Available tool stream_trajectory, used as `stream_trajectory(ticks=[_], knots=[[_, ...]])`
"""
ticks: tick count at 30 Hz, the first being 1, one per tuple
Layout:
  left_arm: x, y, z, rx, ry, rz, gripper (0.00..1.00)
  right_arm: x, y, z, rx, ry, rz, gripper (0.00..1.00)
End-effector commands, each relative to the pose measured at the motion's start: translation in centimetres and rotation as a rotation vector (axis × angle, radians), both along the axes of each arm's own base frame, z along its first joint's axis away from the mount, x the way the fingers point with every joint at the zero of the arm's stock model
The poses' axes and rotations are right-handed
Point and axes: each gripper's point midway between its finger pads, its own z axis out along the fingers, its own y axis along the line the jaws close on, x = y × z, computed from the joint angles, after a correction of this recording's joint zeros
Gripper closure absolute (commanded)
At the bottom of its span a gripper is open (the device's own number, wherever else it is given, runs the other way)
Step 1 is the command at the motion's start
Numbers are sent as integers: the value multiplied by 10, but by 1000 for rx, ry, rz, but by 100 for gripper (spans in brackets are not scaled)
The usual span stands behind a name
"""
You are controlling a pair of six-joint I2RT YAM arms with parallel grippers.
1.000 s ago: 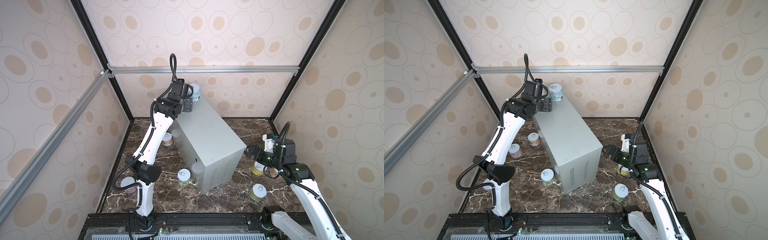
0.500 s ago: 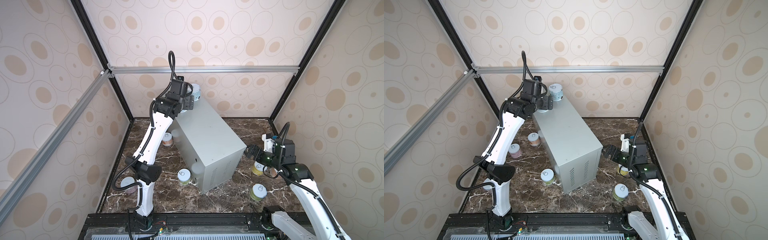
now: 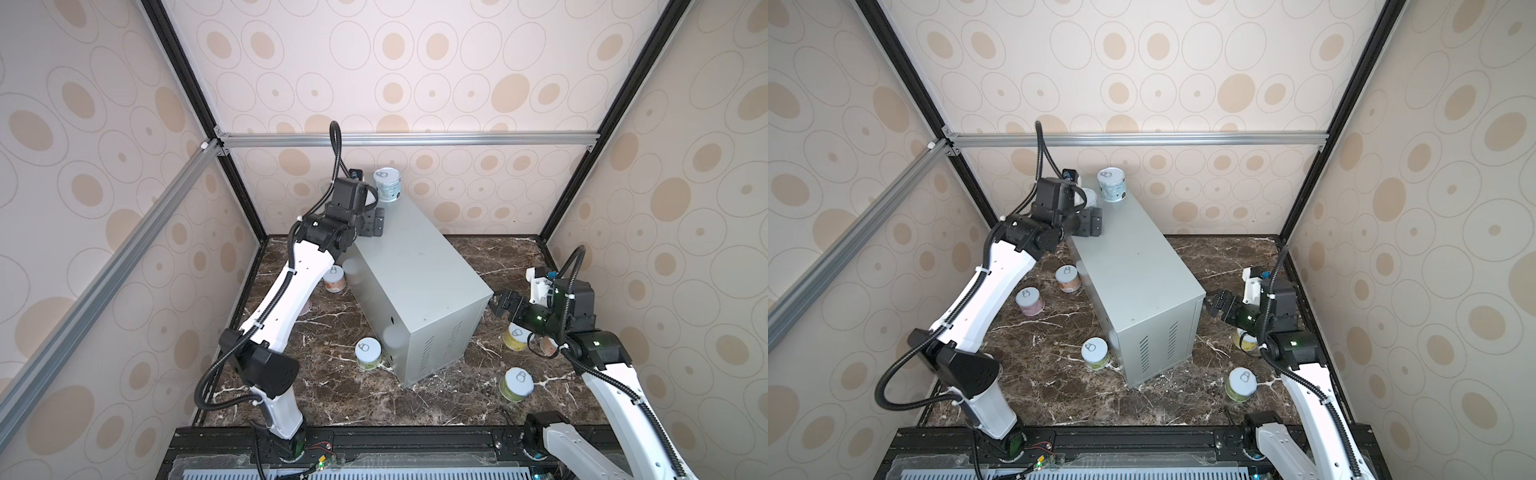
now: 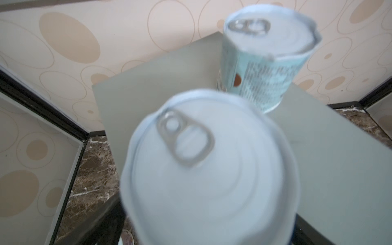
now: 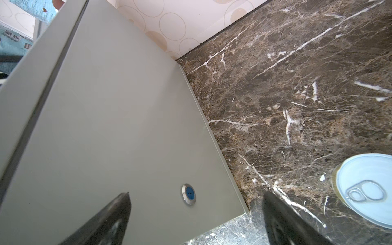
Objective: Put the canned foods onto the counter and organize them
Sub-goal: 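Lower the pale blue can onto the box top beside the first can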
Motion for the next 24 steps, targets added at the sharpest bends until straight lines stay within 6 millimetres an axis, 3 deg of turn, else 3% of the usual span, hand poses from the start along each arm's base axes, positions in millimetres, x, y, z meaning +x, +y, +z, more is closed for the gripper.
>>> stream_trajectory(ticks=[1, 5, 10, 14, 24], knots=[[-11, 2, 40, -95, -164, -8, 2, -5, 0, -3, -2, 7, 11, 1], [-17, 2, 34, -110, -196, -29, 5, -5, 1, -4, 3, 11, 13, 1], [-11, -5, 28, -120, -190, -48, 12, -6, 2, -6, -2, 17, 23, 1], [-4, -3, 23, -116, -184, -21, 25, -9, 2, -10, -9, 25, 26, 1], [22, -3, 15, -122, -167, 9, 27, -9, 2, -12, -8, 22, 24, 1]])
